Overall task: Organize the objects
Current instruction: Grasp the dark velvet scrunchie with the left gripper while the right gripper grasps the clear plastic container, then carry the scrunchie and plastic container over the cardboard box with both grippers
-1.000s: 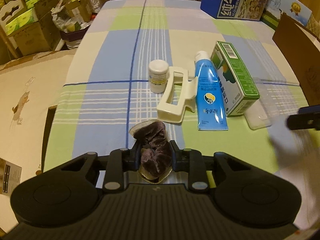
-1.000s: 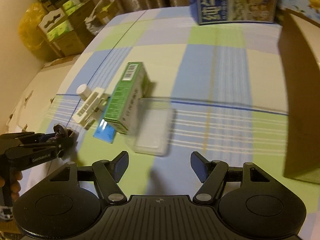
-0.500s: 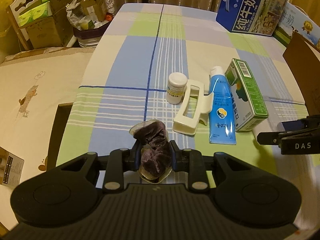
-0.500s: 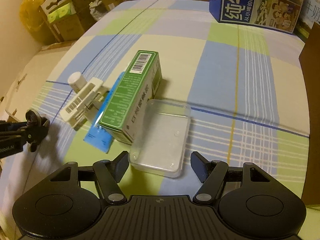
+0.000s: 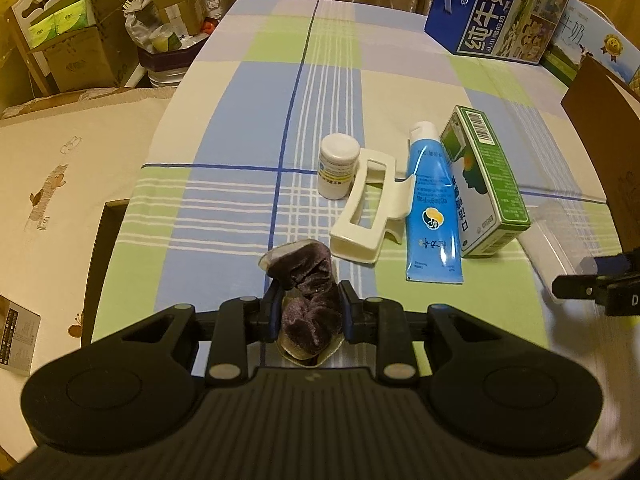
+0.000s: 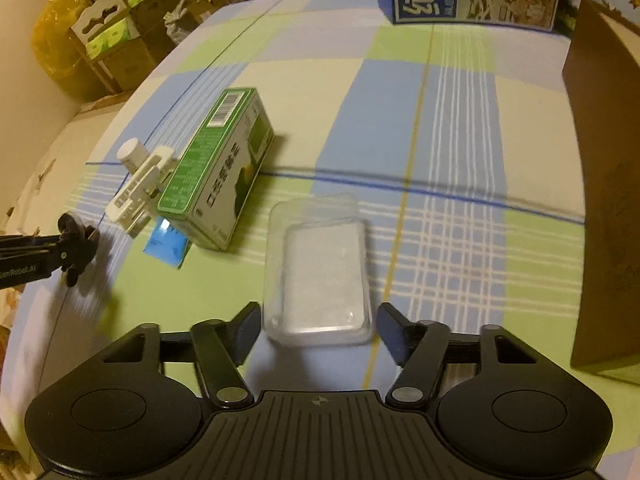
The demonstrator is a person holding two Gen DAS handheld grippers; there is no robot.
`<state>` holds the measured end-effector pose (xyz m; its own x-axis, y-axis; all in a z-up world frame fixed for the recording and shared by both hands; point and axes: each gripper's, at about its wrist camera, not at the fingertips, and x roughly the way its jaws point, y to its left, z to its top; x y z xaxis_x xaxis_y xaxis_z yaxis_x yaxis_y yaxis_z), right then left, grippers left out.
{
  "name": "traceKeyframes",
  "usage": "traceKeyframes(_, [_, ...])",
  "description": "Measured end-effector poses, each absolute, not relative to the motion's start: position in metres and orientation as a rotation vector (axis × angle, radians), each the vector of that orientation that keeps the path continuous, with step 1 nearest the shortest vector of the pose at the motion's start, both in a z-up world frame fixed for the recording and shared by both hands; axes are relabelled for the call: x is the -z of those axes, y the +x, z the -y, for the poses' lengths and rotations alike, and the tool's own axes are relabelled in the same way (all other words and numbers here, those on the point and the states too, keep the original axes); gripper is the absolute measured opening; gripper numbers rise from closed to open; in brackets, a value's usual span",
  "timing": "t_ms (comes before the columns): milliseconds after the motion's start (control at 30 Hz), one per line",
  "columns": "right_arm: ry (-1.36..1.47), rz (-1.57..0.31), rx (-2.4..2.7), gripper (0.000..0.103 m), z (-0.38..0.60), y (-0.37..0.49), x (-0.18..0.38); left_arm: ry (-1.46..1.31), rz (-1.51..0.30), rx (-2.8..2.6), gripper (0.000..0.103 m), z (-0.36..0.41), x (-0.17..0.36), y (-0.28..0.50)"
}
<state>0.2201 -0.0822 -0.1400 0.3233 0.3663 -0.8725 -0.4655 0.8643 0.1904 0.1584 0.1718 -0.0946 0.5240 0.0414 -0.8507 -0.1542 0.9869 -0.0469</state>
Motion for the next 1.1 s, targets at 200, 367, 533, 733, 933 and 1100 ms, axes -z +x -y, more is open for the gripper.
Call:
traceKeyframes(200, [-0.161,-1.081,-0.525,0.065,0.064,0.229,0.146,-0.116,-1.007,-0.125,0.023,-0.172,0.093,0.16])
traceKeyframes(367, [-0.194,-1.06,-0.521,0.054,0.061,0.232,0.149,-0.119,-1.003,-0.127,0.024,-0.17,0.091,0.158])
traceKeyframes(533, [-0.175,-1.063,-0.529,0.054,0.07,0.226,0.143,-0.117,-0.998,-0.128,0.023,-0.166,0.086,0.154])
traceKeyframes(733, [-0.107,-1.032,-0.565,0.054,0.087,0.208,0.119,-0.107,-0.982,-0.114,0.024,-0.156,0.076,0.146])
traceKeyframes(933, [-0.065,-1.002,-0.582,0.054,0.101,0.189,0.095,-0.085,-0.964,-0.068,0.024,-0.134,0.063,0.142])
traceKeyframes(1100, [-0.042,-0.985,-0.58,0.054,0.117,0.175,0.082,-0.07,-0.944,-0.008,0.024,-0.109,0.052,0.137])
